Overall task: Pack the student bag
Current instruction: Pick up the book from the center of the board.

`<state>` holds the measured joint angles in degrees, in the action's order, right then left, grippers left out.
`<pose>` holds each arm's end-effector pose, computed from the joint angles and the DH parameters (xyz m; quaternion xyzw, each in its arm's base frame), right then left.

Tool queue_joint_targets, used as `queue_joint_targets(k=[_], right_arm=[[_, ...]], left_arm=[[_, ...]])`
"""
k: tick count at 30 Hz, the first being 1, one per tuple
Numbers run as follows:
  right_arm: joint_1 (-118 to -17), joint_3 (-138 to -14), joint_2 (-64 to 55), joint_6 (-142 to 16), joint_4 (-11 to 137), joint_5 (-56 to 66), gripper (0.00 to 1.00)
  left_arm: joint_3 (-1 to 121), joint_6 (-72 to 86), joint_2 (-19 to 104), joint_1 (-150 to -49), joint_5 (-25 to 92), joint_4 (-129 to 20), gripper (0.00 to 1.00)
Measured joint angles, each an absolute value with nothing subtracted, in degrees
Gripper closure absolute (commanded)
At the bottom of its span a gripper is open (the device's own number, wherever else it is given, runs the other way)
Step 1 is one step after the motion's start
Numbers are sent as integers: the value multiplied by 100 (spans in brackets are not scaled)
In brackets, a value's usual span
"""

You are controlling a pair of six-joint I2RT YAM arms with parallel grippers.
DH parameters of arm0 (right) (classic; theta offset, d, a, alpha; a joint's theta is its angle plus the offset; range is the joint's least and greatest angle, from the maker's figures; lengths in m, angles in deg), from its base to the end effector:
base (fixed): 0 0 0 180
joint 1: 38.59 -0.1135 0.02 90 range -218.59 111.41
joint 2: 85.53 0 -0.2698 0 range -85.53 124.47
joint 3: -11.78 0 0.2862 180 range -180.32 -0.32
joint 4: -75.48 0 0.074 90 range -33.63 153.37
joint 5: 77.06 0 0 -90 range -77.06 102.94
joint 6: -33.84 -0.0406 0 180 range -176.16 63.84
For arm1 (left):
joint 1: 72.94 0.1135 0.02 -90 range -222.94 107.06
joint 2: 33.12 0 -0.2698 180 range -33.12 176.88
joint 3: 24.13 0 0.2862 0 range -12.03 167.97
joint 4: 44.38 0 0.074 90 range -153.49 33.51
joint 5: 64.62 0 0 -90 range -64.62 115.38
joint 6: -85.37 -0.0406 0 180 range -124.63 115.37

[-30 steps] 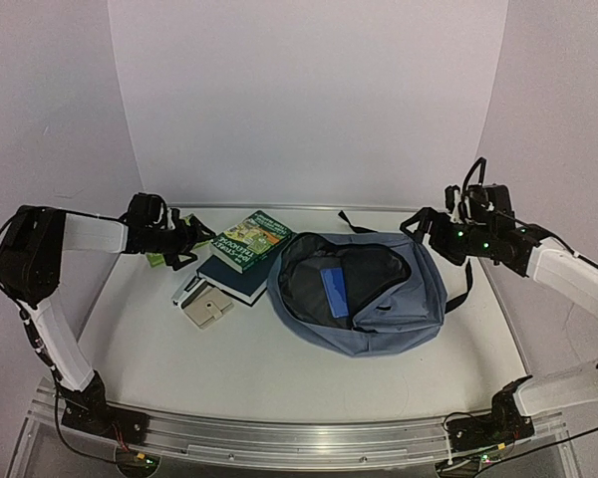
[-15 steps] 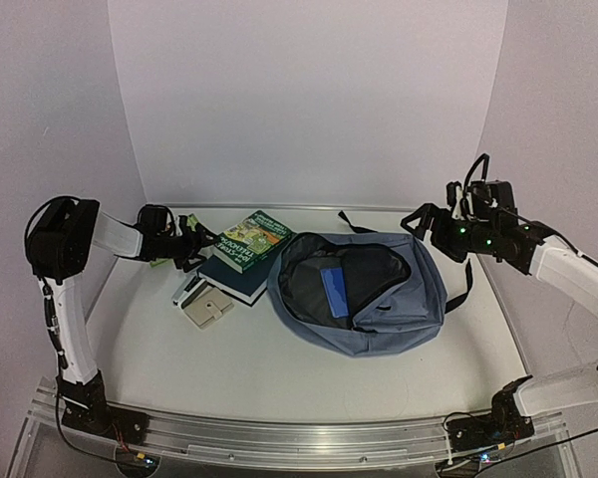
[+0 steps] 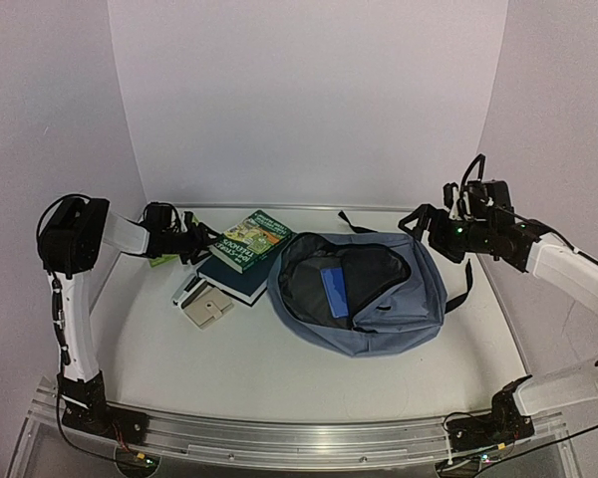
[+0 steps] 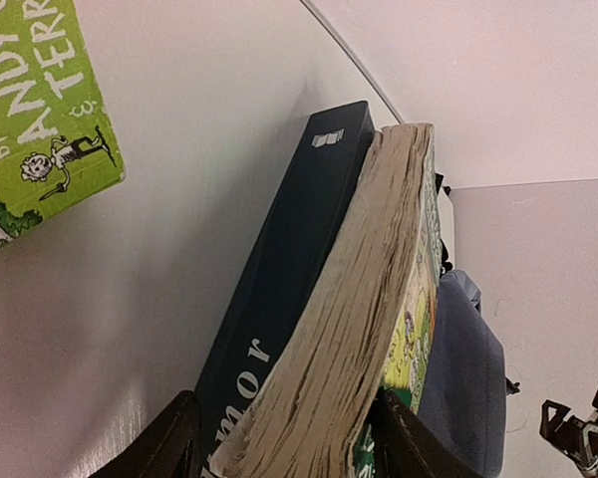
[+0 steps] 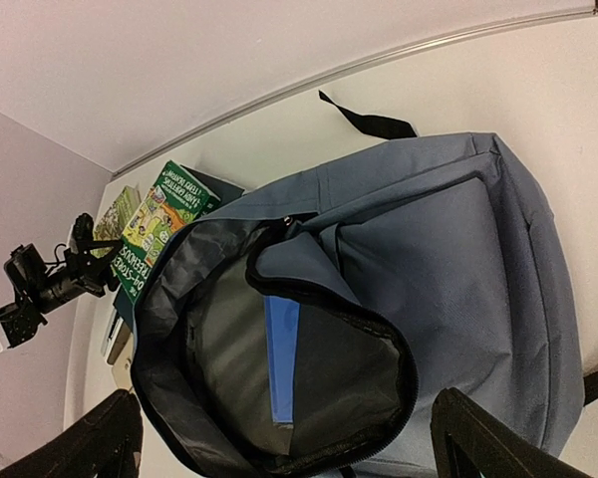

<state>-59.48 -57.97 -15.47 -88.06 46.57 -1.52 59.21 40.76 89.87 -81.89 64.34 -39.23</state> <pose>0.2889 0.1211 0.3103 0.0187 0.8579 0.3203 0.4013 0.4645 -0.0990 0.0974 -0.1134 0.8410 -0.4630 0.2558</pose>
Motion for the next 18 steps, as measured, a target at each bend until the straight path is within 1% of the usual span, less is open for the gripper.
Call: queue_joint_targets(k=[4,14,15,18], right_arm=[[-5948,-5797,-1547,-8817,4655,-152,2],[-5950,-5797,-1547,-8834,4655,-152,2],[-5950,-5799,-1547,-8834,4655,-152,2],[-5951,-5867,-1547,-8827,4606,-171,2]], left_arm=[[5929,4163,9010,-8189,6475,-3837,61],[5941,4483,8987,-8170,6525,-3461,98],[5915,4505,8953,-8166,6524,-3435,100],[5757,4517,8721,-8144,6513,-3444,100]])
